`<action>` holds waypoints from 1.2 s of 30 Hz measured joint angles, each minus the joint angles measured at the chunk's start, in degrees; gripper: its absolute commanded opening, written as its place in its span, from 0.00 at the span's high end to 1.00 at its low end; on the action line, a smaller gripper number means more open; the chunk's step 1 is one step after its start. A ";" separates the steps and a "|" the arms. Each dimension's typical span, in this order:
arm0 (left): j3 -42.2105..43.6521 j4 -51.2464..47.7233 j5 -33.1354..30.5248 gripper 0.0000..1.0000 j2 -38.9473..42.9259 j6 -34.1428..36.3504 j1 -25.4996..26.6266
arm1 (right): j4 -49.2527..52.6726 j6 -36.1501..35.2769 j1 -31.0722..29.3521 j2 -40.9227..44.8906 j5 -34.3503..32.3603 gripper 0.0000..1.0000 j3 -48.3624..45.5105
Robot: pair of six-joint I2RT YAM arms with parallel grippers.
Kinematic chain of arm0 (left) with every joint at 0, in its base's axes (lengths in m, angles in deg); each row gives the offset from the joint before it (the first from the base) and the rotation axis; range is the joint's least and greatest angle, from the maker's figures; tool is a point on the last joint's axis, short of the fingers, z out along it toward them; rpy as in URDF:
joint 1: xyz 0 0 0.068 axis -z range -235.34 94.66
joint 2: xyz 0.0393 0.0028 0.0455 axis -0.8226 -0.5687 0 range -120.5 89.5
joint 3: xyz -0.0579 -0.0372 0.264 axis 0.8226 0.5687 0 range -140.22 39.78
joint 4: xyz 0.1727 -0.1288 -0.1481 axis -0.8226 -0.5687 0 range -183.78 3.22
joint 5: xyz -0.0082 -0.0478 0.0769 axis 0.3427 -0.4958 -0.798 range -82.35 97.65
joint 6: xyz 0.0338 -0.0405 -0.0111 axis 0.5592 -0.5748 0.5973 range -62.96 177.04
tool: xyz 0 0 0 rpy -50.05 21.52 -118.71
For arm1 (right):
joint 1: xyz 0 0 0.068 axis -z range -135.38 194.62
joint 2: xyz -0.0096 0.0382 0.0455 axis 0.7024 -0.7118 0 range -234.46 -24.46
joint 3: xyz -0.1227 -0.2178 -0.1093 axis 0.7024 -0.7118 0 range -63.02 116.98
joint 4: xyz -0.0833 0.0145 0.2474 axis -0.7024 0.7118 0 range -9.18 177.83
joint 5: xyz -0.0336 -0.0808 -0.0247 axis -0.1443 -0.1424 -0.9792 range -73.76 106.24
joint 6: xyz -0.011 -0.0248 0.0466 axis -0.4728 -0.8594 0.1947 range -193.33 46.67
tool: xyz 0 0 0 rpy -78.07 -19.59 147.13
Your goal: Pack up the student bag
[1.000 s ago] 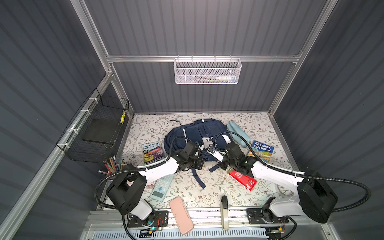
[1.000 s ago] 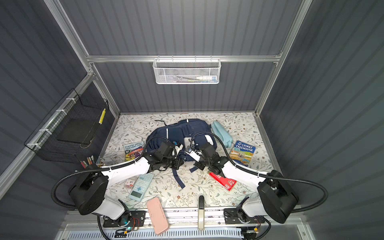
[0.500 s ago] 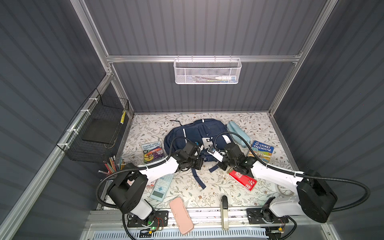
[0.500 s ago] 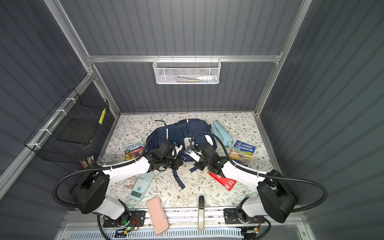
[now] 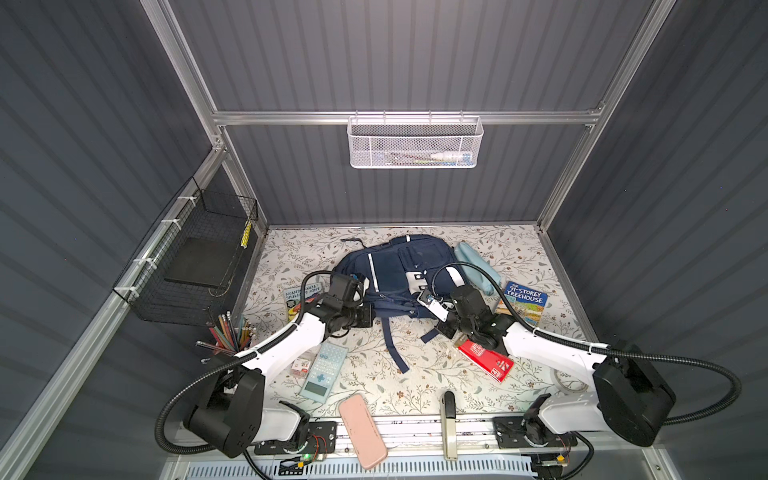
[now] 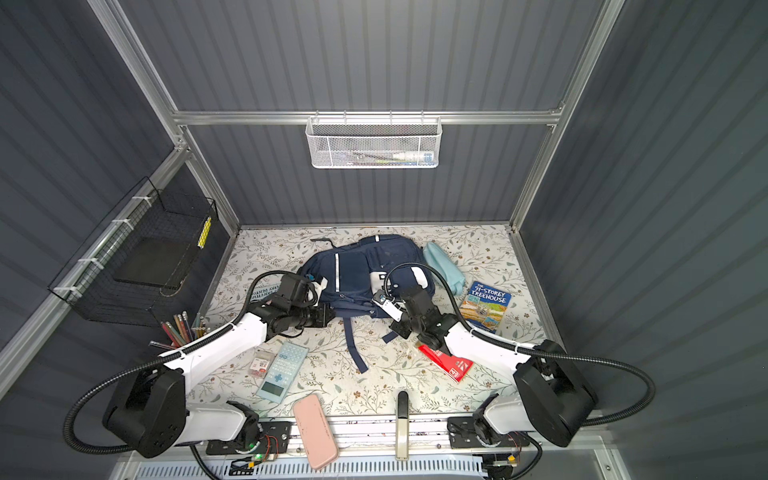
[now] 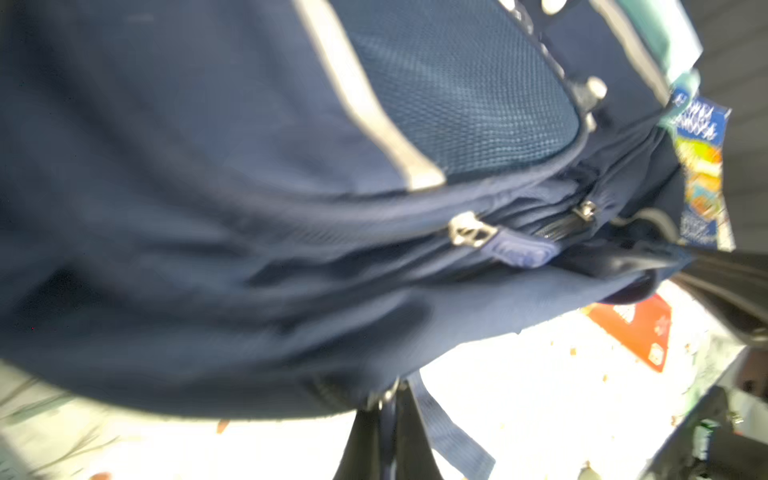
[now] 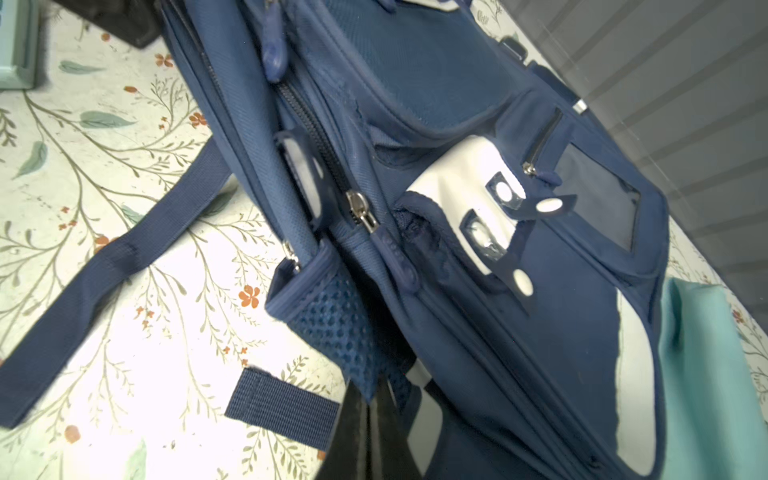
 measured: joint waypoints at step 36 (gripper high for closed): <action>-5.01 0.46 7.13 1.00 -4.76 -2.27 13.35 | -19.87 -9.51 -7.96 -12.92 -4.33 0.74 1.18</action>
